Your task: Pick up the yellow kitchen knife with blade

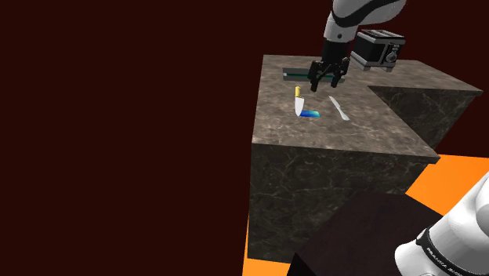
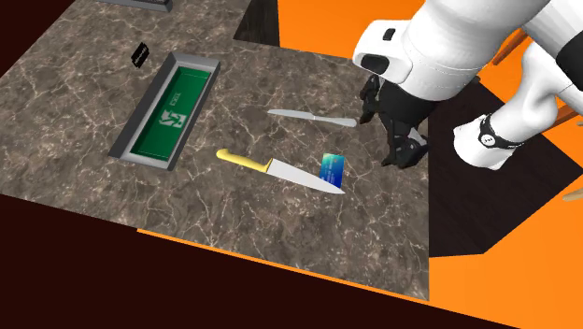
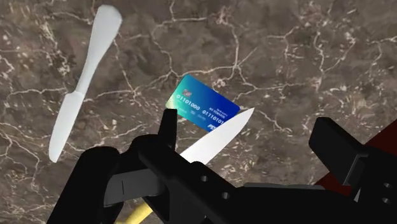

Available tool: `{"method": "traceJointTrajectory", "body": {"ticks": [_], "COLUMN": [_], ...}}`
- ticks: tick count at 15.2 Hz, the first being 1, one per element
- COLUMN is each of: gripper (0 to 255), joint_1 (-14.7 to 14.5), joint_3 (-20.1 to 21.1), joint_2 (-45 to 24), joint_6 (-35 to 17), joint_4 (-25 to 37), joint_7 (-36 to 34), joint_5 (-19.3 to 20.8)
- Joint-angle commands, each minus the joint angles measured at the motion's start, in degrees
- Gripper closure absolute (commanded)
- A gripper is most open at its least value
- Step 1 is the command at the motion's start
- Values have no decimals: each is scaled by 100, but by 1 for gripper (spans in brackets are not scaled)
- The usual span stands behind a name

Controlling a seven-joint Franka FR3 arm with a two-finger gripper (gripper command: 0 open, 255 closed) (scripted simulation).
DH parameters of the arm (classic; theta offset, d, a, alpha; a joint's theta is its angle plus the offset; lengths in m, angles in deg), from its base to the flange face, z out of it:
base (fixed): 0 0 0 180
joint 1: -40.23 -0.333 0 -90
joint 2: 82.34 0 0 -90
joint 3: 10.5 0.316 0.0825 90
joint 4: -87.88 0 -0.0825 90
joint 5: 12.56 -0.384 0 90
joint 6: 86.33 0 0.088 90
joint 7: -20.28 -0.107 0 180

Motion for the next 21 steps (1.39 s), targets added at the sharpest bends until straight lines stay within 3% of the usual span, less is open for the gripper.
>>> {"method": "traceJointTrajectory", "body": {"ticks": [1,9,16,21], "gripper": [0,0,0,0], "joint_1": [31,248,598,628], "joint_3": [-64,-241,-287,-271], "joint_2": [-484,-2263,-3952,-4148], "joint_6": [-137,-284,17,-213], "joint_4": [358,2006,4000,3966], "joint_7": [17,103,111,119], "joint_5": [-71,-449,-814,-854]}}
